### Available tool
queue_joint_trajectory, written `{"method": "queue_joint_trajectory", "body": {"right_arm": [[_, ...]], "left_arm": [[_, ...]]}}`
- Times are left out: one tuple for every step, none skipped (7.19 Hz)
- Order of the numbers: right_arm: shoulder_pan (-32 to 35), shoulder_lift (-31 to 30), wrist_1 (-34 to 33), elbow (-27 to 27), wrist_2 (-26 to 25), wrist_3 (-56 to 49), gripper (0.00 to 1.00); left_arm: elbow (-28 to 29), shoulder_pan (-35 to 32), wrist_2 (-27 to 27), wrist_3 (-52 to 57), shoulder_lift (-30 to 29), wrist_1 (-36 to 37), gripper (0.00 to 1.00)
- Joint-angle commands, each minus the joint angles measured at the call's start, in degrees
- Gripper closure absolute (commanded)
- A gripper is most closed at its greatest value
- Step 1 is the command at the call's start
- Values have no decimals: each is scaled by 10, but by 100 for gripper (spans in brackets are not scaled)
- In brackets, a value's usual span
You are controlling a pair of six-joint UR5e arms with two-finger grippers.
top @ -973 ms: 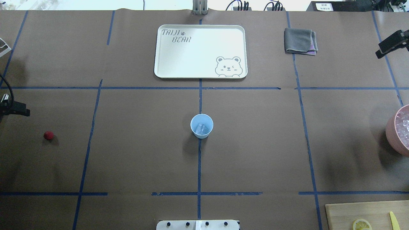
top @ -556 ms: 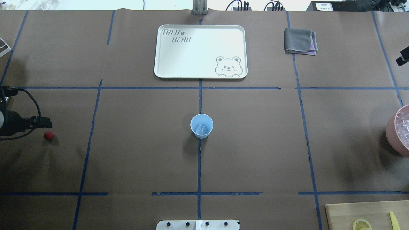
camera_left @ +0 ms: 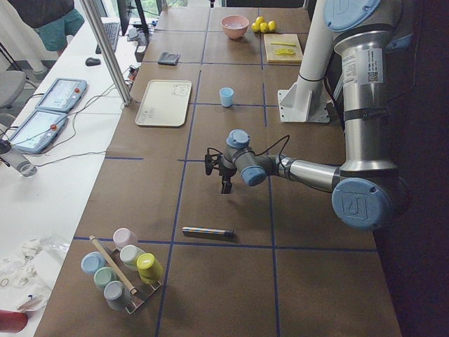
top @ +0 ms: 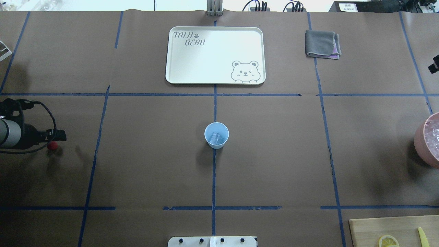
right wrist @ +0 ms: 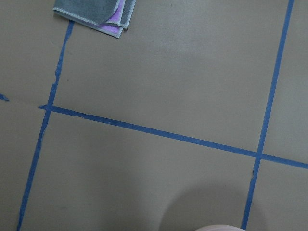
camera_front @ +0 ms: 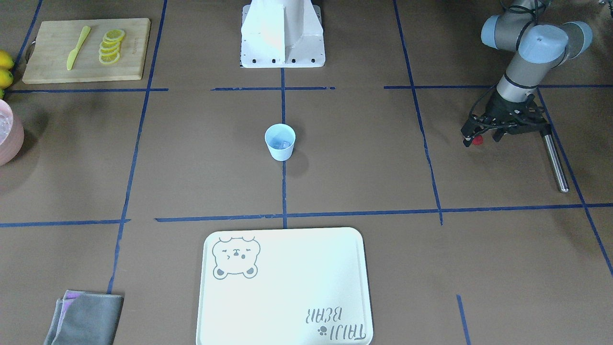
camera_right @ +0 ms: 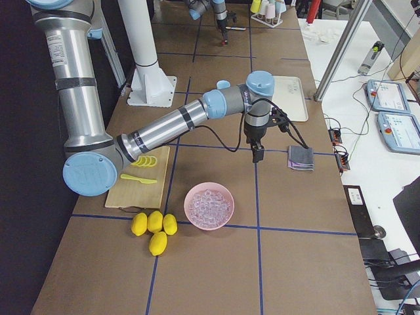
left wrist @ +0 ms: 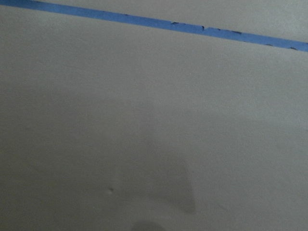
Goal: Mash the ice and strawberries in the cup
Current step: 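Reach the left gripper down and grasp the red strawberry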
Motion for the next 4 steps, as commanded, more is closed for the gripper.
{"method": "queue_joint_trajectory", "body": {"right_arm": [[0, 0, 0, 0, 0, 1, 0], [0, 0, 0, -1, 1, 1, 0], [0, 0, 0, 0, 1, 1, 0], [0, 0, 0, 0, 1, 1, 0]], "left_arm": [[3, 7, 0, -5, 0, 1, 9], [3, 8, -3, -5, 0, 1, 14], [3, 8, -3, -6, 1, 1, 21], [3, 8, -3, -5, 3, 0, 31]]}}
